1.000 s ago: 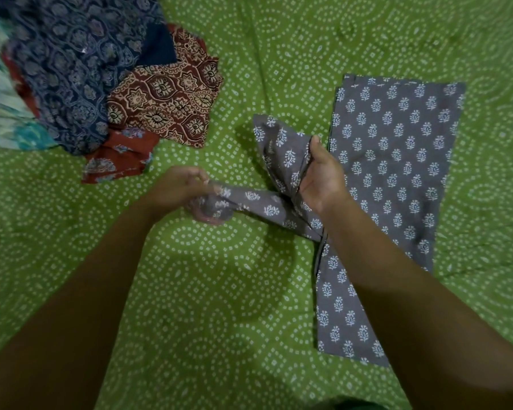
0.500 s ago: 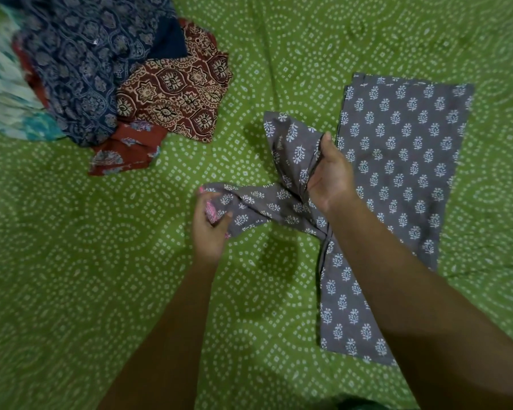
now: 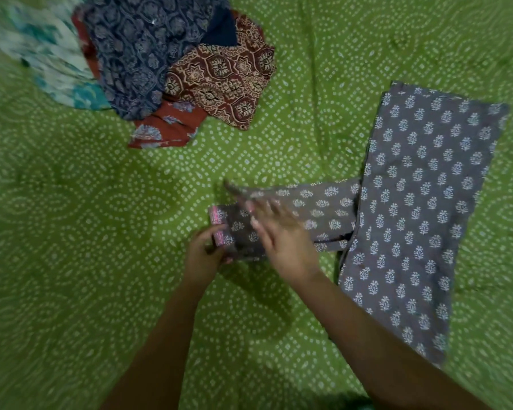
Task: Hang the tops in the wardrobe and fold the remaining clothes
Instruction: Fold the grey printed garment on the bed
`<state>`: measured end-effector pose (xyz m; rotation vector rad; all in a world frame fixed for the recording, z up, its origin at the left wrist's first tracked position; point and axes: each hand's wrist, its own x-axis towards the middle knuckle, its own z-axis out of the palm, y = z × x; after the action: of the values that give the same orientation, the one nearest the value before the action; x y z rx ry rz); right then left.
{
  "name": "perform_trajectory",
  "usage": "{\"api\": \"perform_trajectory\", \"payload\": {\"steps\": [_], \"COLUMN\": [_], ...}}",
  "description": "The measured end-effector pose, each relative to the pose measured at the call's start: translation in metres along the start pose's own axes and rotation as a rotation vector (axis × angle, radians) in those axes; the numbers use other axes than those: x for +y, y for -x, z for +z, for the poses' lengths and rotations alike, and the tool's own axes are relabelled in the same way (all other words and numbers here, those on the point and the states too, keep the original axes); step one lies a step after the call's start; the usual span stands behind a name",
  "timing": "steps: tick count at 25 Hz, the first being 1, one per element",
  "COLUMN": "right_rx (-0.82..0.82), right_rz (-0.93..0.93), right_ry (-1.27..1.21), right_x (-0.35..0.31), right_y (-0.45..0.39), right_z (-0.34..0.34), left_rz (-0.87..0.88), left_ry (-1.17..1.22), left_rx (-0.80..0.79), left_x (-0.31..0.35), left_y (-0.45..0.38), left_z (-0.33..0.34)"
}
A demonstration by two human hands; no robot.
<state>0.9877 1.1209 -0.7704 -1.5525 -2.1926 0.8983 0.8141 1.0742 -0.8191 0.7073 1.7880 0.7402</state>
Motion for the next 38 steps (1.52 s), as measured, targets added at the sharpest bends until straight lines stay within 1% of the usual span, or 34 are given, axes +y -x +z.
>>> {"api": "perform_trajectory", "payload": {"steps": [1,2,3,4,5,7,8,9,10,13,14,17,19,20,21,23,24,25,26,28,29,32,33,34,35,36,37,38], "right_rx": [-0.144,-0.302,-0.412,-0.462,-0.46,-0.37,-0.324,-0.308,-0.316,-0.341,-0.361,-0.373,-0.403,-0.414,-0.378,-0.174,-0.101,-0.069,-0.052,-0.001,-0.011,-0.111,-0.12,-0.087,-0.004,0.094,0.182,0.228], "right_rz": [-0.061,-0.081,-0.094,-0.107,-0.116,-0.157,-0.174,-0.178,-0.176,-0.182,-0.187,-0.248,-0.316,-0.29,-0.209,-0.018,0.07,0.127,0.138,0.061,0.039,-0.015,-0.016,0.027,0.13,0.289,0.481,0.671], "right_ry": [0.175,0.306,0.391,0.434,0.468,0.547,0.578,0.599,0.619,0.721,0.749,0.772,0.807,0.821,0.829,0.848,0.823,0.772,0.721,0.67,0.639,0.56,0.528,0.493,0.452,0.397,0.318,0.216], "right_x": [0.0,0.001,0.003,0.007,0.011,0.019,0.026,0.033,0.04,0.059,0.061,0.06,0.059,0.06,0.064,0.074,0.082,0.09,0.098,0.104,0.103,0.1,0.103,0.107,0.111,0.116,0.124,0.133], "right_y": [0.005,0.01,0.016,0.02,0.023,0.024,0.022,0.019,0.016,0.01,0.011,0.013,0.011,0.009,0.007,0.004,0.007,0.013,0.021,0.04,0.049,0.069,0.073,0.074,0.075,0.077,0.079,0.079], "right_z": [0.02,0.039,0.055,0.066,0.071,0.07,0.068,0.065,0.061,0.052,0.051,0.053,0.046,0.04,0.032,0.016,0.01,0.007,0.005,0.009,0.012,0.021,0.018,0.012,0.005,-0.001,-0.006,-0.008], "left_rz": [-0.014,-0.088,-0.151,-0.172,-0.14,-0.065,-0.083,-0.124,-0.147,-0.06,-0.053,-0.104,-0.119,-0.121,-0.107,-0.044,0.001,0.033,0.044,0.028,0.018,0.03,0.041,0.054,0.076,0.107,0.132,0.151], "left_ry": [0.003,0.021,0.059,0.057,0.019,-0.239,-0.353,-0.418,-0.463,-0.559,-0.59,-0.667,-0.641,-0.623,-0.619,-0.635,-0.646,-0.65,-0.65,-0.64,-0.637,-0.638,-0.63,-0.618,-0.597,-0.576,-0.559,-0.557], "left_rx": [0.037,0.087,0.128,0.192,0.234,0.295,0.329,0.36,0.383,0.46,0.463,0.397,0.38,0.383,0.387,0.396,0.397,0.395,0.388,0.379,0.382,0.396,0.401,0.413,0.424,0.435,0.444,0.453], "left_x": [-0.003,-0.002,0.001,0.001,0.004,0.008,0.01,0.011,0.011,0.007,0.005,0.002,0.004,0.005,0.005,0.002,0.001,0.0,0.001,0.005,0.007,0.008,0.007,0.006,0.005,0.002,0.0,-0.004], "left_y": [-0.003,-0.006,-0.009,-0.012,-0.015,-0.016,-0.015,-0.015,-0.014,-0.009,-0.007,-0.008,-0.01,-0.011,-0.011,-0.011,-0.01,-0.01,-0.01,-0.009,-0.009,-0.009,-0.01,-0.01,-0.01,-0.01,-0.01,-0.01], "left_z": [0.0,0.002,0.007,0.014,0.02,0.031,0.034,0.036,0.038,0.048,0.052,0.053,0.051,0.051,0.052,0.05,0.049,0.049,0.049,0.051,0.051,0.051,0.052,0.053,0.054,0.054,0.054,0.053]}}
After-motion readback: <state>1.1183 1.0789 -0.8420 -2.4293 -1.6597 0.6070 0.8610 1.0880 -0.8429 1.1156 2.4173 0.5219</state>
